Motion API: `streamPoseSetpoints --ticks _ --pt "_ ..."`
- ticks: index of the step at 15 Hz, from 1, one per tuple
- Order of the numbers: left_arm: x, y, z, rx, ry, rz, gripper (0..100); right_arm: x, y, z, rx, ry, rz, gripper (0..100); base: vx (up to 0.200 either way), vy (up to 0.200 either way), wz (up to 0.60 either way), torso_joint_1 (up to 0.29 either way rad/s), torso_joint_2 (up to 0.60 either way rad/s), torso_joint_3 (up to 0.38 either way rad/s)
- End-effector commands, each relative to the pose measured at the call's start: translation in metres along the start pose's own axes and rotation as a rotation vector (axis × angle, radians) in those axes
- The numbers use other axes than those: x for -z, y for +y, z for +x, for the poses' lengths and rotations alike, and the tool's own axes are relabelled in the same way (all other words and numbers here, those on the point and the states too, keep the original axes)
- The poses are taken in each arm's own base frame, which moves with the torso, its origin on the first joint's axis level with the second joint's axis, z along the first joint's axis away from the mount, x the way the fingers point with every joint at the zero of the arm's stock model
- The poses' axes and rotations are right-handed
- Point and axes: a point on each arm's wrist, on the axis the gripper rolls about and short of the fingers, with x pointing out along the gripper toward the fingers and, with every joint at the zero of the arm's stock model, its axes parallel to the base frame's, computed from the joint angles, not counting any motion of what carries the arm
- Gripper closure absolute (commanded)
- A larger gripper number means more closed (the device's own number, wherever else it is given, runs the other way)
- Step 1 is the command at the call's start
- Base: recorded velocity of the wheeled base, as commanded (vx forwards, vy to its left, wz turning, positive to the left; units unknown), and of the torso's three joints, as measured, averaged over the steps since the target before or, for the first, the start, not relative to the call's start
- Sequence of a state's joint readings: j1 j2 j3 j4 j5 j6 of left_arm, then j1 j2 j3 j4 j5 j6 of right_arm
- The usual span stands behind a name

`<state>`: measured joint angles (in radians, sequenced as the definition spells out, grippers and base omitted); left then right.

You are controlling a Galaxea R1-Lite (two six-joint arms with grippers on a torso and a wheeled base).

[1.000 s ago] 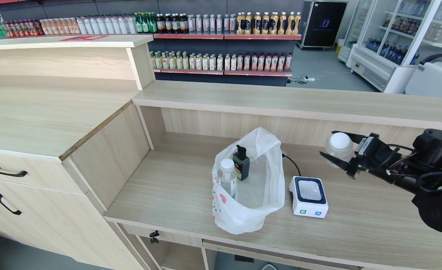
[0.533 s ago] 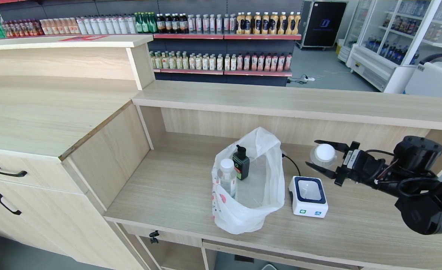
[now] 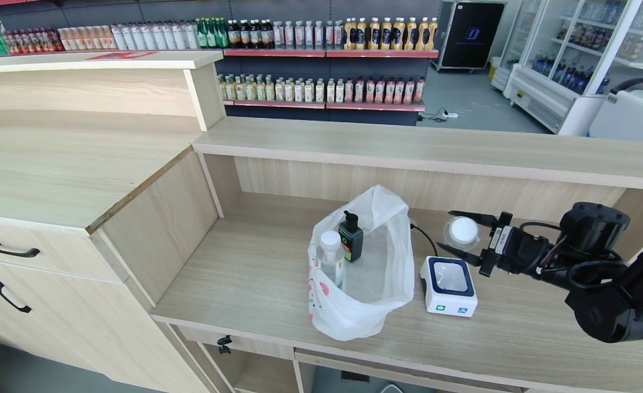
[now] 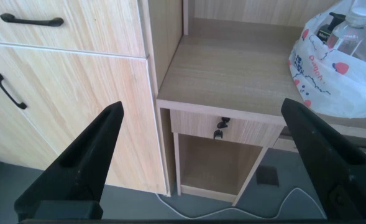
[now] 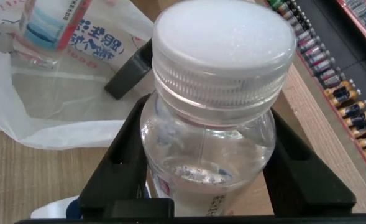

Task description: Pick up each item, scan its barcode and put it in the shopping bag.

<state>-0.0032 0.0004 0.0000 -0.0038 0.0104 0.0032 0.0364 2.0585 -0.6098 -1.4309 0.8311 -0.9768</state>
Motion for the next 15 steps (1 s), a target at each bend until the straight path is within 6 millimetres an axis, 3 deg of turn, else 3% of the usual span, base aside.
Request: streamPoseSetpoints --ticks 1,10,12,15 --pt "0.000 0.000 0.000 0.000 -0.001 0.000 0 0.001 0.000 -0.001 0.000 0.003 0.000 100 0.000 0.000 0.00 0.000 0.00 0.000" --pt "0.000 0.000 0.000 0.000 -0.001 0.000 0 -0.001 -0.004 -0.002 0.008 0.007 0.001 100 0.000 0.000 0.00 0.000 0.00 0.000" --pt "0.000 0.000 0.000 0.000 -0.001 0.000 0 -0.032 -0.027 -0.021 0.017 0.034 0.050 100 0.000 0.000 0.00 0.000 0.00 0.000" --pt "0.000 0.000 0.000 0.000 -0.001 0.000 0 -0.084 -0.058 -0.082 0.085 0.190 0.208 100 0.000 0.000 0.00 0.000 0.00 0.000"
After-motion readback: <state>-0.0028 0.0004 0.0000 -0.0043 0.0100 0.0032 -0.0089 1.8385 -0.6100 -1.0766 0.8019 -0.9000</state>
